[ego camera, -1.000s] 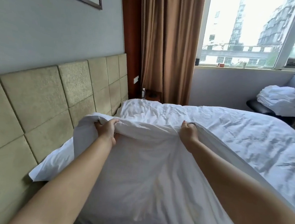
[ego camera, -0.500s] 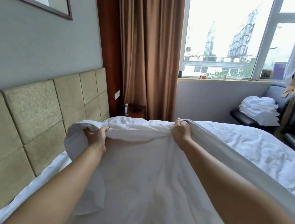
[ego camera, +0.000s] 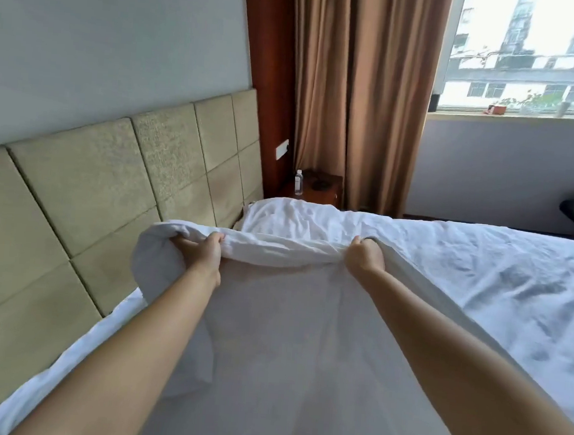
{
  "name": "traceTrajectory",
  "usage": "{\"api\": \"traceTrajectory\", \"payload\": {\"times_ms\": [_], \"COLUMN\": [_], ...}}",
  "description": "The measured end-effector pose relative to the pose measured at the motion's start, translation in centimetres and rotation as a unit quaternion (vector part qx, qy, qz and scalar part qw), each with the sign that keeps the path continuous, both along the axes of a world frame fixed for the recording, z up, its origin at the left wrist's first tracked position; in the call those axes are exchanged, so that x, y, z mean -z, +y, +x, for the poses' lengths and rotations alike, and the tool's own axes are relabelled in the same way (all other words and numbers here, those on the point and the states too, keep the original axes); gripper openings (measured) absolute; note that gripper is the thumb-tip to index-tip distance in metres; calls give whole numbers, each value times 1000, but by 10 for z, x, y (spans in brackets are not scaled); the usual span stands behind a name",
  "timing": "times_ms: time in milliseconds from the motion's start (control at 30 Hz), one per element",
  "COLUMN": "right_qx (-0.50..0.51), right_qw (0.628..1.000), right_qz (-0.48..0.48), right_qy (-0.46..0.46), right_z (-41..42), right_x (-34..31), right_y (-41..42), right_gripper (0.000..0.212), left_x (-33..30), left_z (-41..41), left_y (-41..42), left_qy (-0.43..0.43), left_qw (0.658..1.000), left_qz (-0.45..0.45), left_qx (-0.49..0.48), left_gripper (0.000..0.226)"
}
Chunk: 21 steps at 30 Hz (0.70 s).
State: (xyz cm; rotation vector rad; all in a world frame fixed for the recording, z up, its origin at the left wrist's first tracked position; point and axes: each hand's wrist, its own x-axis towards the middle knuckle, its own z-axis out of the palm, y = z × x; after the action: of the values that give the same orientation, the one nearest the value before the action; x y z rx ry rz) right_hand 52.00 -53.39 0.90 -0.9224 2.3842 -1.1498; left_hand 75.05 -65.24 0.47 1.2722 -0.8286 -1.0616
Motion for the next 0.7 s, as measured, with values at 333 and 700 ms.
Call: {"api": "traceTrajectory", "payload": {"times_ms": [333, 700], "right_qx": [35, -148], "right_qw": [997, 962], "right_qz": [61, 202], "right_qy": [-6, -108], "right_z": [-39, -40], "right_x": [108, 259], "right_y": [-101, -129], "right_gripper": [41, 50], "left_x": [92, 208], "left_z": [-48, -34], "left_y": [-94, -136], "left_qy": [-69, -477], "left_qw": [993, 760], "left_qz": [98, 130], "left_qx": [10, 421], "left_gripper": [79, 63]}}
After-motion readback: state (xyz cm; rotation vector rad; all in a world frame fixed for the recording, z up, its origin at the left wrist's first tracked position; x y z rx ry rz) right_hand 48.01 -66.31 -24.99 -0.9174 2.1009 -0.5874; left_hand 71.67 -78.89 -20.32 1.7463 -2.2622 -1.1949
